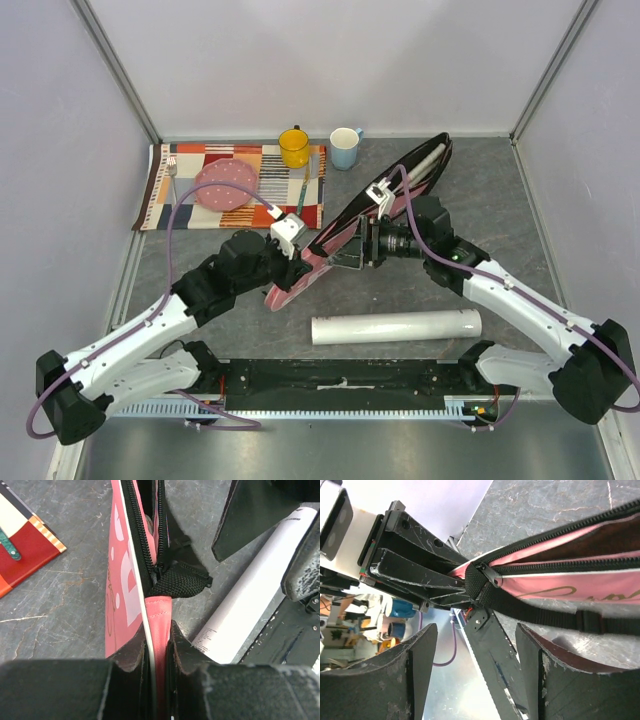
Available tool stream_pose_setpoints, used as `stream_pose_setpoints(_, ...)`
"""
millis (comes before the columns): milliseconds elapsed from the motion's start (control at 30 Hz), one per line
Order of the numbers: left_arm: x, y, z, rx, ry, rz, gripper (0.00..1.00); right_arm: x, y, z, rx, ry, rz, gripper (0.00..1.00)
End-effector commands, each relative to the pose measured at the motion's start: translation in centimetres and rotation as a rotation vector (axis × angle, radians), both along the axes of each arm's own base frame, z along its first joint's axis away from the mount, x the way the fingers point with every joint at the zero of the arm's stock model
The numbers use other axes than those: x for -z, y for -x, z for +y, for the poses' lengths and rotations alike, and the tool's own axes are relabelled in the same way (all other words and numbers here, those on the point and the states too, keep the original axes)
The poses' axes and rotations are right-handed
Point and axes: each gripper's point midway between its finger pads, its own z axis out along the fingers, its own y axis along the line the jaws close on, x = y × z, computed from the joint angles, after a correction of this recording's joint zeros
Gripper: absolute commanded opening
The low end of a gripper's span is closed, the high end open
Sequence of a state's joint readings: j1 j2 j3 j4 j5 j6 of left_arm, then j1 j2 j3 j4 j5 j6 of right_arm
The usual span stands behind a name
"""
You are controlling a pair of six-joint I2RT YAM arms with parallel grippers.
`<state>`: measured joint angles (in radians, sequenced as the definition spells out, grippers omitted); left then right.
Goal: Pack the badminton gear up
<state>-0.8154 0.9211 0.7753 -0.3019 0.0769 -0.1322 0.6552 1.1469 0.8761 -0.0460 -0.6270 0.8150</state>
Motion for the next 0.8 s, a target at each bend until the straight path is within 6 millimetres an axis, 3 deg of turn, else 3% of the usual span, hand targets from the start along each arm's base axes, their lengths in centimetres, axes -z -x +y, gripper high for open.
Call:
stream_pose_setpoints(0,-1.0,-1.8,0.7,-0.048,0.029,-0.151,0.02,-0.7,0.5,0.8,0.003,-0.089,0.059,0.72)
stream_pose_setpoints(100,-1.5,-2.2,0.4,-0.046,0.035,-0.168,0.02,-0.1,1.0,1.5,-0.035,-0.110,0.075,0.67)
stream_pose_setpoints(267,-1.0,-2.1,0.5,-0.039,0.022,-0.171,0.02,-3.6,-0.9,0.2,0.104,-0.165,0.034,0.48)
stream_pose_setpoints(367,-1.3,-1.9,0.6,-0.035,0.032,-0.186,0.02,-4.1,-2.7,-1.4,0.215,-0.197,0.091,0.37)
stream_pose_setpoints(467,-1.6,-1.9,0.6,-0.032,0.039,-0.194,0.02,-3.1,-4.4,-2.7,0.286,-0.199,0.145,0.36)
stream_pose_setpoints(533,-1.4,-1.8,0.4,-0.022,0.037,-0.188,0.02,-3.0,-4.5,-1.6,0.240,-0.200,0.165,0.40)
stream_pose_setpoints(633,-1.4,-1.8,0.1,-0.011,0.037,-0.182,0.02,-4.3,-4.6,-0.4,0.220,-0.208,0.115,0.43)
stream_pose_setpoints(767,-1.4,-1.6,-0.1,0.002,0.034,-0.164,0.02,-2.2,-4.9,0.3,0.222,-0.110,0.134,0.41)
